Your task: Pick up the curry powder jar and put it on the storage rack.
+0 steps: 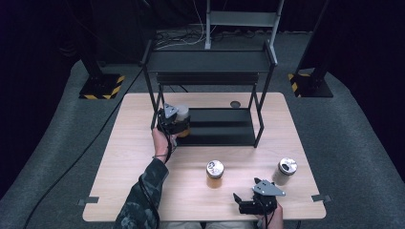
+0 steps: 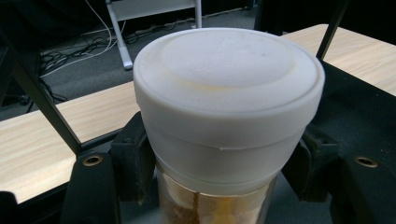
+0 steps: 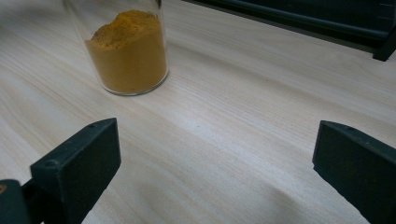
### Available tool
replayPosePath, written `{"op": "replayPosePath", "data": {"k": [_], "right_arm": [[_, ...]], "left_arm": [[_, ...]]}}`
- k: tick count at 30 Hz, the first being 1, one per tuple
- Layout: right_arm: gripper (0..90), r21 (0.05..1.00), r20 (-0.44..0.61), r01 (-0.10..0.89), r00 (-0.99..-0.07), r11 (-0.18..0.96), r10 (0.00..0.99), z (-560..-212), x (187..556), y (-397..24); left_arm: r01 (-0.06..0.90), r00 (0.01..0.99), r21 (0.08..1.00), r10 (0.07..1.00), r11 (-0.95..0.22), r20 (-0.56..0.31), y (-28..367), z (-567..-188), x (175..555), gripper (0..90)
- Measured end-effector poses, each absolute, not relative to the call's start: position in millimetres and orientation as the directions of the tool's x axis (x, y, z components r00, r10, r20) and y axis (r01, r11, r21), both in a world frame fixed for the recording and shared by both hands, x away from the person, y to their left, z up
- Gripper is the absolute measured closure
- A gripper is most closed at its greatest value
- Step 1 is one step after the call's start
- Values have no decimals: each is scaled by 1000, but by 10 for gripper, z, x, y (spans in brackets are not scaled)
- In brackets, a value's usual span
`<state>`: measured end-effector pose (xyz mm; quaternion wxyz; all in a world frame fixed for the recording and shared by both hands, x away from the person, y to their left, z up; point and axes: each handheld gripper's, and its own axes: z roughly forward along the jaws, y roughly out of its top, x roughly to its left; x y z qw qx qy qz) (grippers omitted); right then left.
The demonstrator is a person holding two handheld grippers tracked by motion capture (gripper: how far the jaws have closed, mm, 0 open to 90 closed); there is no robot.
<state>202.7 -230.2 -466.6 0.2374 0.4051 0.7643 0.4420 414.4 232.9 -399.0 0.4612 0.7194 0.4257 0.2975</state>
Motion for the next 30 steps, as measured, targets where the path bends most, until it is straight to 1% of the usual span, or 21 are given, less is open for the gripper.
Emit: {"op": "replayPosePath", "data": {"k": [22, 30], "right_arm": [[0, 870, 1, 408, -561, 276, 828, -4671, 2024, -2315], [0, 871, 1, 408, -561, 275, 828, -4672, 2023, -2315]], "left_arm": [[361, 465, 906, 885, -222, 31, 2232, -4059, 4239, 346], [354, 470, 911, 882, -212, 23, 2280, -4104, 4221, 346]]}}
